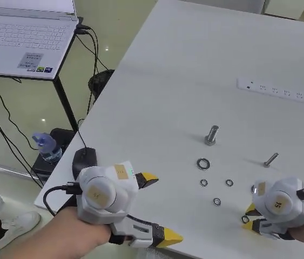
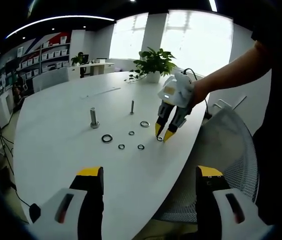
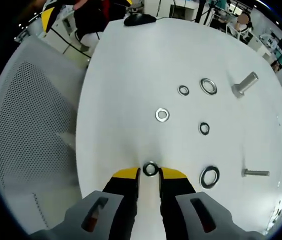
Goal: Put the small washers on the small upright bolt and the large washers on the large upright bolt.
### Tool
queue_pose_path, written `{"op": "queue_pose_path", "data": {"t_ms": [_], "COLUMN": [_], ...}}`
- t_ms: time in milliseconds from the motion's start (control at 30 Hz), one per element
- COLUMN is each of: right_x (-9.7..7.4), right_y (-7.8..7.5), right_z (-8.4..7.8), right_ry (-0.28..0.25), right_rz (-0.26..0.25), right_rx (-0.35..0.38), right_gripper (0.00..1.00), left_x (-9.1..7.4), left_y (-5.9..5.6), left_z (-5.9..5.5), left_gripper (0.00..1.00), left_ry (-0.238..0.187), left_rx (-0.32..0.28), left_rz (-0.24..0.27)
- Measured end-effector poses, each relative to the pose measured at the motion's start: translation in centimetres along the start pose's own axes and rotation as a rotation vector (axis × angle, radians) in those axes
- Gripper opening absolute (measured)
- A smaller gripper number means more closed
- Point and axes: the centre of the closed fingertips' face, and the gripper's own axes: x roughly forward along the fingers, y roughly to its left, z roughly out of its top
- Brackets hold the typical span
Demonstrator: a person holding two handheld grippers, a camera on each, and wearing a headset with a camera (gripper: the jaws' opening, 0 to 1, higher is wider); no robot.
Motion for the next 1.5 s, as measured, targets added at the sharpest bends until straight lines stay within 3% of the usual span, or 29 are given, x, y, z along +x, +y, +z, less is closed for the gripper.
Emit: {"op": "queue_pose_path", "data": {"t_ms": [400,567,733,900,1200,1500], "right_x": [0.2,0.1,-0.2,-1.0,-4.2,-6.6], "right_y": [-0.4,-0.4,-0.2,-0.5,-3.6,-7.4], "right_z": [0.1,0.0,0.1,-0.8,-2.8,-4.9], "right_ry": [0.069,0.054,0.015,0.011,-0.028,-0.022], "right_rz": [0.003,-0.001,0.008,0.014,-0.023,-0.068], "right_rx": [0.017,0.049,0.088,0.109,0.188,0.223], "right_gripper": [0.13,0.12,0.12,0.12,0.12,0.12], "left_x": [0.0,-0.1,0.4,1.0,1.3,1.4], "left_y": [-0.1,-0.5,-0.7,-0.3,0.9,1.8], "left_z": [0.4,1.1,1.2,0.9,0.0,0.4], "left_gripper": [0.73,0.72,0.73,0.78,0.81,0.82], "left_ry": [-0.005,-0.015,-0.015,-0.005,0.020,0.023], "left_rx": [0.009,0.005,0.012,0.011,-0.021,-0.007], "left_rz": [0.016,0.034,0.047,0.064,0.089,0.125]}}
